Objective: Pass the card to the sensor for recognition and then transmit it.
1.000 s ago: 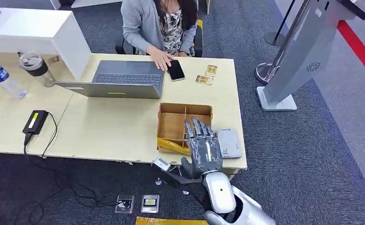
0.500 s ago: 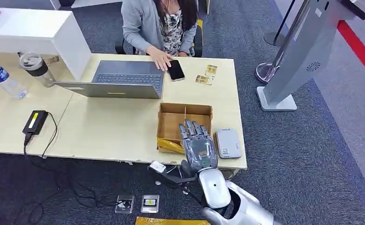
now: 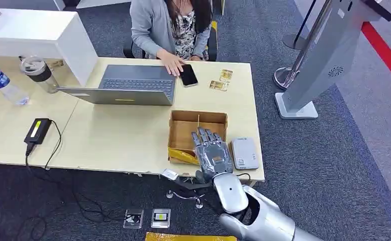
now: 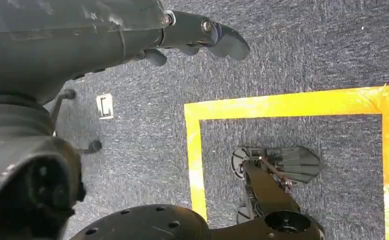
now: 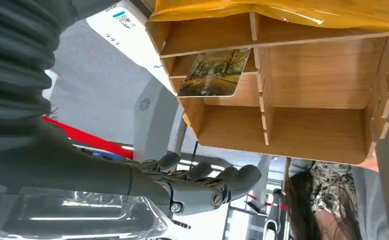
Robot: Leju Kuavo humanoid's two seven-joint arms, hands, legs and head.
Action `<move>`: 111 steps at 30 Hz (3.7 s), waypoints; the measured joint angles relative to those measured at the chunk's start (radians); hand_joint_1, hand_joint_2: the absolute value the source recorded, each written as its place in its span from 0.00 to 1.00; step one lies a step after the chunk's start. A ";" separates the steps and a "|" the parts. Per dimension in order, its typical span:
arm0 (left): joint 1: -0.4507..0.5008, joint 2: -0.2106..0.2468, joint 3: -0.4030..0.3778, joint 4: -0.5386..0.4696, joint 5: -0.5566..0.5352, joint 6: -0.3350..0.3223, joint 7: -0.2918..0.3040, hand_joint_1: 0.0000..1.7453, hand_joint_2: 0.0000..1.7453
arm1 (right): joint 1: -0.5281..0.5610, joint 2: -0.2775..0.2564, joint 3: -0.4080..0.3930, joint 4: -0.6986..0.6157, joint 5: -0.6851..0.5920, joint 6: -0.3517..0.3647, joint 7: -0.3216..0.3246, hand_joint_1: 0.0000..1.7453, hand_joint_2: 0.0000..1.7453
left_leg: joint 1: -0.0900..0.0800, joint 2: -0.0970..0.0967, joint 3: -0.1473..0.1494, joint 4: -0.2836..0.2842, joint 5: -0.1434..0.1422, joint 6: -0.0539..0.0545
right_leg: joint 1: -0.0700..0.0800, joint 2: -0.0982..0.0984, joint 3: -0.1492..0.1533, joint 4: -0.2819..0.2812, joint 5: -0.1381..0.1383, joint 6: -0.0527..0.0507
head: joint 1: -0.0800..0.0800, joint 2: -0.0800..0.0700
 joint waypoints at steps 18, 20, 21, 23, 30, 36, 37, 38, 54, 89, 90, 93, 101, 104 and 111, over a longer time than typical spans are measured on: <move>0.000 0.003 -0.001 0.000 -0.012 -0.007 0.005 0.00 0.00 | -0.068 0.000 0.043 0.024 -0.063 0.027 0.003 0.00 1.00 | 0.000 0.000 0.000 0.000 0.000 0.000 | 0.000 0.000 0.000 0.000 0.000 0.000 | 0.000 0.000; 0.000 0.003 -0.001 0.000 -0.012 -0.007 0.006 0.00 0.00 | -0.073 0.003 0.047 0.037 -0.069 0.017 0.003 0.00 1.00 | 0.000 0.000 0.000 0.000 0.000 0.000 | 0.000 0.000 0.000 0.000 0.000 0.000 | 0.000 0.000; 0.000 0.003 -0.001 0.000 -0.012 -0.008 0.007 0.00 0.00 | -0.076 0.006 0.050 0.045 -0.072 0.012 0.003 0.00 1.00 | 0.000 0.000 0.000 0.000 0.000 0.000 | 0.000 0.000 0.000 0.000 0.000 0.000 | 0.000 0.000; 0.000 0.003 -0.001 0.000 -0.012 -0.008 0.007 0.00 0.00 | -0.084 0.011 0.054 0.061 -0.075 0.007 0.003 0.00 1.00 | 0.000 0.000 0.000 0.000 0.000 0.000 | 0.000 0.000 0.000 0.000 0.000 0.000 | 0.000 0.000; 0.000 0.003 -0.002 0.000 -0.016 -0.012 0.007 0.00 0.00 | -0.097 0.029 0.066 0.110 -0.090 -0.006 0.003 0.00 1.00 | 0.000 0.000 0.000 0.000 0.000 0.000 | 0.000 0.000 0.000 0.000 0.000 0.000 | 0.000 0.000; 0.000 0.003 -0.002 0.000 -0.021 -0.013 0.007 0.00 0.00 | -0.104 0.036 0.071 0.149 -0.108 -0.024 0.003 0.00 1.00 | 0.000 0.000 0.000 0.000 0.000 0.000 | 0.000 0.000 0.000 0.000 0.000 0.000 | 0.000 0.000; 0.000 0.003 -0.002 0.000 -0.021 -0.013 0.007 0.00 0.00 | -0.105 0.036 0.071 0.152 -0.113 -0.027 0.003 0.00 1.00 | 0.000 0.000 0.000 0.000 0.000 0.000 | 0.000 0.000 0.000 0.000 0.000 0.000 | 0.000 0.000; 0.000 0.003 -0.002 0.000 -0.022 -0.013 0.007 0.00 0.00 | -0.105 0.036 0.070 0.155 -0.116 -0.030 0.005 0.00 1.00 | 0.000 0.000 0.000 0.000 0.000 0.000 | 0.000 0.000 0.000 0.000 0.000 0.000 | 0.000 0.000; 0.000 0.003 -0.002 0.000 -0.026 -0.014 0.007 0.00 0.00 | -0.105 0.031 0.006 0.150 -0.069 0.000 0.008 0.00 1.00 | 0.000 0.000 0.000 0.000 0.000 0.000 | 0.000 0.000 0.000 0.000 0.000 0.000 | 0.000 0.000; 0.000 0.003 -0.002 0.000 -0.032 -0.015 -0.001 0.00 0.00 | -0.080 0.044 -0.028 0.148 -0.099 -0.012 0.008 0.00 1.00 | 0.000 0.000 0.000 0.000 0.000 0.000 | 0.000 0.000 0.000 0.000 0.000 0.000 | 0.000 0.000; 0.000 0.003 -0.002 0.000 -0.032 -0.015 -0.004 0.00 0.00 | -0.080 0.045 -0.028 0.150 -0.099 -0.013 0.008 0.00 1.00 | 0.000 0.000 0.000 0.000 0.000 0.000 | 0.000 0.000 0.000 0.000 0.000 0.000 | 0.000 0.000; 0.000 0.003 -0.002 0.000 -0.034 -0.016 -0.011 0.00 0.00 | -0.079 0.045 -0.027 0.157 -0.099 -0.018 0.008 0.00 1.00 | 0.000 0.000 0.000 0.000 0.000 0.000 | 0.000 0.000 0.000 0.000 0.000 0.000 | 0.000 0.000; 0.000 0.003 -0.002 0.000 -0.043 -0.021 -0.011 0.00 0.00 | -0.078 0.045 -0.027 0.172 -0.101 -0.034 0.008 0.00 1.00 | 0.000 0.000 0.000 0.000 0.000 0.000 | 0.000 0.000 0.000 0.000 0.000 0.000 | 0.000 0.000; 0.000 0.003 -0.002 0.000 -0.044 -0.021 -0.011 0.00 0.00 | -0.078 0.045 -0.027 0.175 -0.103 -0.037 0.008 0.00 1.00 | 0.000 0.000 0.000 0.000 0.000 0.000 | 0.000 0.000 0.000 0.000 0.000 0.000 | 0.000 0.000; 0.000 0.003 -0.002 0.000 -0.044 -0.021 -0.011 0.00 0.00 | -0.078 0.045 -0.027 0.175 -0.103 -0.037 0.008 0.00 1.00 | 0.000 0.000 0.000 0.000 0.000 0.000 | 0.000 0.000 0.000 0.000 0.000 0.000 | 0.000 0.000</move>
